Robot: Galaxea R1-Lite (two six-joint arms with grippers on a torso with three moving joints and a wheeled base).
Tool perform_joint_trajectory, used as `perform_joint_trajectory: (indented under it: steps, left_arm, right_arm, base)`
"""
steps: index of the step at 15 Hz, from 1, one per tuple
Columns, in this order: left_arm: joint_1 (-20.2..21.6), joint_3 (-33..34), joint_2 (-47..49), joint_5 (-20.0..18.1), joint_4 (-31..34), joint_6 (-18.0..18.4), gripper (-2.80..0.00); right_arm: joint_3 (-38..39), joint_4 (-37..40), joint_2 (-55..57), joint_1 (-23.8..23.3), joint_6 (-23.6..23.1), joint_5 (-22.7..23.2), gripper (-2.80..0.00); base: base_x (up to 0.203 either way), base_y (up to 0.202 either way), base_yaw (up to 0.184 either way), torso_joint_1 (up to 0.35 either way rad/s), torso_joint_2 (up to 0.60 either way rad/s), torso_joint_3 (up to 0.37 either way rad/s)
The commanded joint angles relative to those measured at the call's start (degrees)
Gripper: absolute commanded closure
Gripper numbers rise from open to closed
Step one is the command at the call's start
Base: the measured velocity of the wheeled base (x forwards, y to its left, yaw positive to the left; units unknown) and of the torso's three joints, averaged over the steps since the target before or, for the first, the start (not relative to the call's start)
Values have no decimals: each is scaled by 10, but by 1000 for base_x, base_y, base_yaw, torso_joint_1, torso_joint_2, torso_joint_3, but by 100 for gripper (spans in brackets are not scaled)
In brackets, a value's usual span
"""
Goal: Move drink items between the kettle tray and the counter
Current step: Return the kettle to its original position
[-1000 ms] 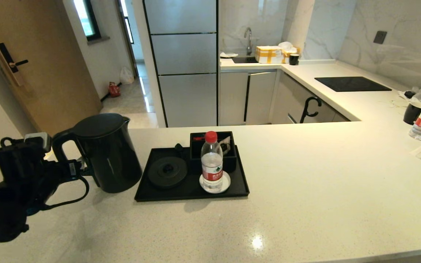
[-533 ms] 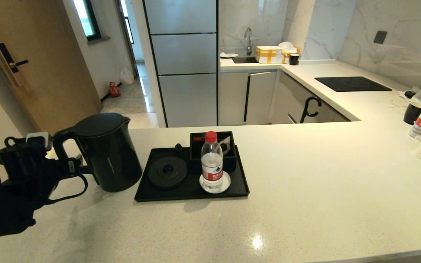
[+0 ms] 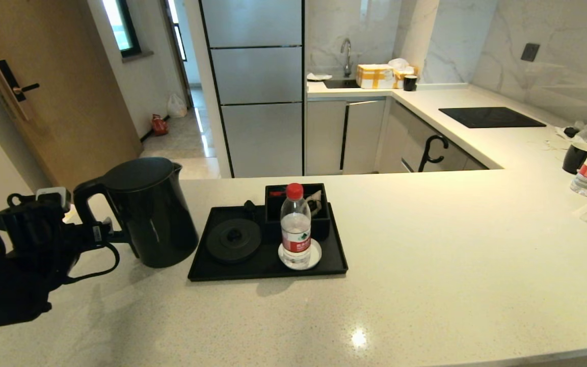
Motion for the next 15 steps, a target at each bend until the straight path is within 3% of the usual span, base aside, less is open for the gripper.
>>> perform_joint_trajectory:
  steps: [1,11,12,13,15]
  left_arm:
    - [0,-5,4,1,-8,0,-280]
    - [0,-52,32,-1,-23,1,-280]
    - [-1,-59,33,-1,-24,1,-223]
    - [-1,-61,33,-1,-24,1,0]
    - [-1,-61,33,-1,-24,1,0]
  right_arm:
    - [0,0,1,0,0,0,0]
    - [0,0,1,0,0,0,0]
    - [0,0,1,0,0,0,0]
    - [0,0,1,0,0,0,0]
    - [0,0,1,0,0,0,0]
  base:
    - [0,0,0,0,0,0]
    - [0,0,0,0,0,0]
    - [0,0,0,0,0,0]
    - [0,0,0,0,0,0]
    - [0,0,0,0,0,0]
